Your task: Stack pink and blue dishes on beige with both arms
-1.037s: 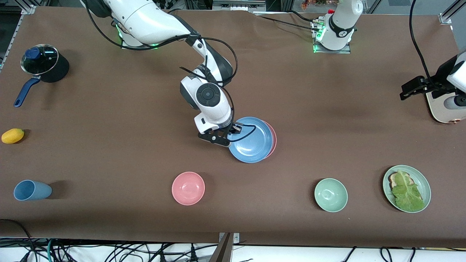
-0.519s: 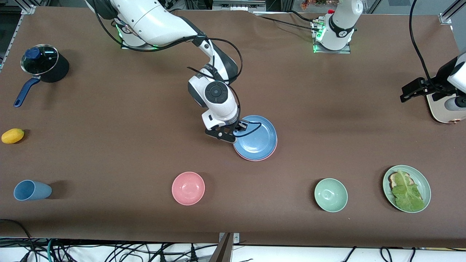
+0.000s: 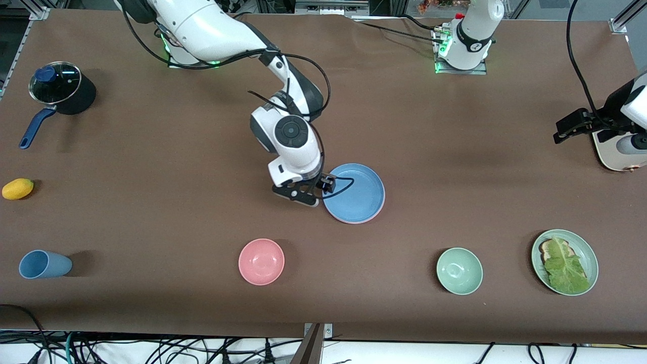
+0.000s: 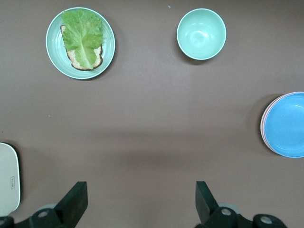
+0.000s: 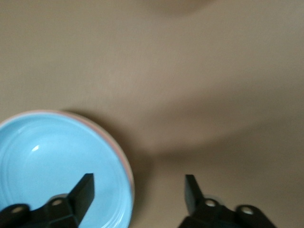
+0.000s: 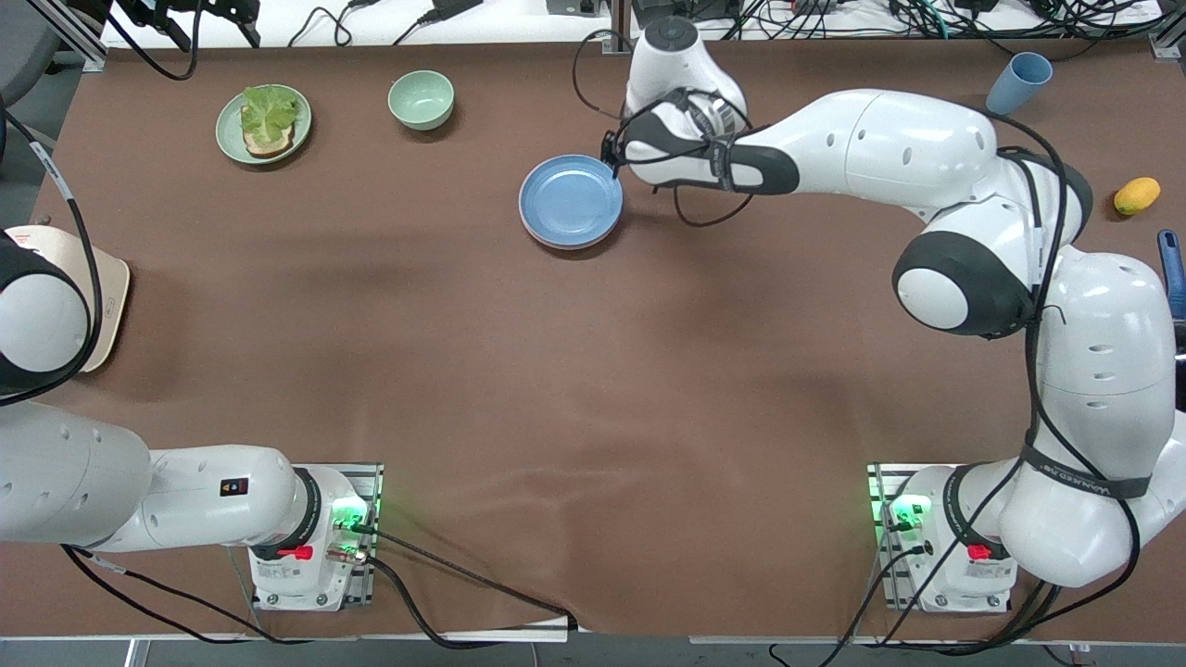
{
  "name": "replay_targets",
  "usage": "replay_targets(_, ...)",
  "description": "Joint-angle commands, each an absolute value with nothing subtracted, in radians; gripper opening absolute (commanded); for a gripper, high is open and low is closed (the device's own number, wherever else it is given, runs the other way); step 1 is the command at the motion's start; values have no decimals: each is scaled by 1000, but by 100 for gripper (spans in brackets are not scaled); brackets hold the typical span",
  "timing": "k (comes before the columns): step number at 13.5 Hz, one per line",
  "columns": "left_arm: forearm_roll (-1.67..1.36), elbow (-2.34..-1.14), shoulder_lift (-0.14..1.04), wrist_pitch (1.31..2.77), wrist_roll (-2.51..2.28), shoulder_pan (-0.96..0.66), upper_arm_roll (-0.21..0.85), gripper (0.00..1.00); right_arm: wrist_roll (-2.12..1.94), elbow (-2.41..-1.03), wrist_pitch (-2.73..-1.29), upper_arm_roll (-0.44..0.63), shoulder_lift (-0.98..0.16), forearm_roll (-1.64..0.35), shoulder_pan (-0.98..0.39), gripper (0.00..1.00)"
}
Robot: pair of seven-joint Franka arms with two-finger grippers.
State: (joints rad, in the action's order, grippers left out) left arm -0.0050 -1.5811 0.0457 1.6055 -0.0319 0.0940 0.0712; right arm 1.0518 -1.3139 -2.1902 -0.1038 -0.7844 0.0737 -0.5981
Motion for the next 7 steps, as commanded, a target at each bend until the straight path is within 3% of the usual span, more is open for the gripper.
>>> replay_targets(1,-21,-1562,54,1603,-8,89,64,100,904,-1315,-2116,-91,-713,81,-539,100)
replay_targets(7,-18,-1563,54,1601,-8,87,66,100,653,-1316,-1973,-89,-595,78,-351,100)
